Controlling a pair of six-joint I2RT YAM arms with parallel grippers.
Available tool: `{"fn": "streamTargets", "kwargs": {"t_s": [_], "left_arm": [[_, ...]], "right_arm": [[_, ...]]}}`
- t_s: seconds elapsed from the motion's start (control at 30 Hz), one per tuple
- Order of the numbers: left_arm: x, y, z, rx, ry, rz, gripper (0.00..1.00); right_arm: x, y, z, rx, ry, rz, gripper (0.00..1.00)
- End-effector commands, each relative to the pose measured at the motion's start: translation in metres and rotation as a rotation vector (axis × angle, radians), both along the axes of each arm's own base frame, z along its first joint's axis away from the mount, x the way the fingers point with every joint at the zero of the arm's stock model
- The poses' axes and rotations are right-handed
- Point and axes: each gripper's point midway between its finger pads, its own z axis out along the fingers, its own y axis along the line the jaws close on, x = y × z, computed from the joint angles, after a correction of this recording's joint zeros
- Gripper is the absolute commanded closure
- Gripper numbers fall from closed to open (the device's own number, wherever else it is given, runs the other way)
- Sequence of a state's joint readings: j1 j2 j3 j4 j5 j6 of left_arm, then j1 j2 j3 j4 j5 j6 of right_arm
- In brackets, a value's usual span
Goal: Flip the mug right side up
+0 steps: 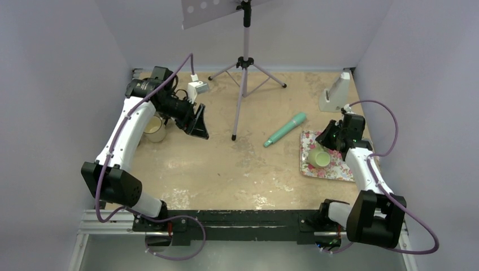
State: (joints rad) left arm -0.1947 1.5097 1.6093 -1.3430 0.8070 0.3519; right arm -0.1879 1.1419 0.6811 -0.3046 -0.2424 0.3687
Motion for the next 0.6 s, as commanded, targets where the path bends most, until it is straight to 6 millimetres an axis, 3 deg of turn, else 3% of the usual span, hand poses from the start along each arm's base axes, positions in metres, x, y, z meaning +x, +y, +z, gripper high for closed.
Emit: {"fn": "streamTargets", "kwargs": {"t_s": [0.0, 0.1, 0.23, 0.33, 0.43, 0.57], "left_arm": [[0.008, -0.010, 0.016, -0.055, -0.039, 0.006, 0.24], [0.010, -0.005, 0.015, -0.027, -0.068, 0.011, 0.24], [0.010, -0.004, 0.014, -0.018, -0.073, 0.016, 0.24], [0.011, -0.007, 0.012, -0.027, -0.066, 0.015, 0.25], [0.007, -0.016, 0.014, -0.072, -0.051, -0.018, 0.25], [-0.005, -0.042, 0.011, -0.139, -0.009, -0.092, 0.25]], "right_arm": [[-0.002, -0.021, 0.008, -0.161, 0.055, -0.062, 1.00], [-0.005, -0.021, 0.019, -0.195, 0.032, -0.088, 1.00], [-0.010, -0.019, 0.013, -0.191, 0.081, -0.089, 1.00], [-0.001, -0.004, 0.026, -0.137, 0.027, -0.020, 1.00], [0.008, 0.010, 0.049, -0.084, -0.079, 0.032, 1.00], [0.011, 0.025, 0.048, -0.036, -0.111, 0.117, 1.00]]}}
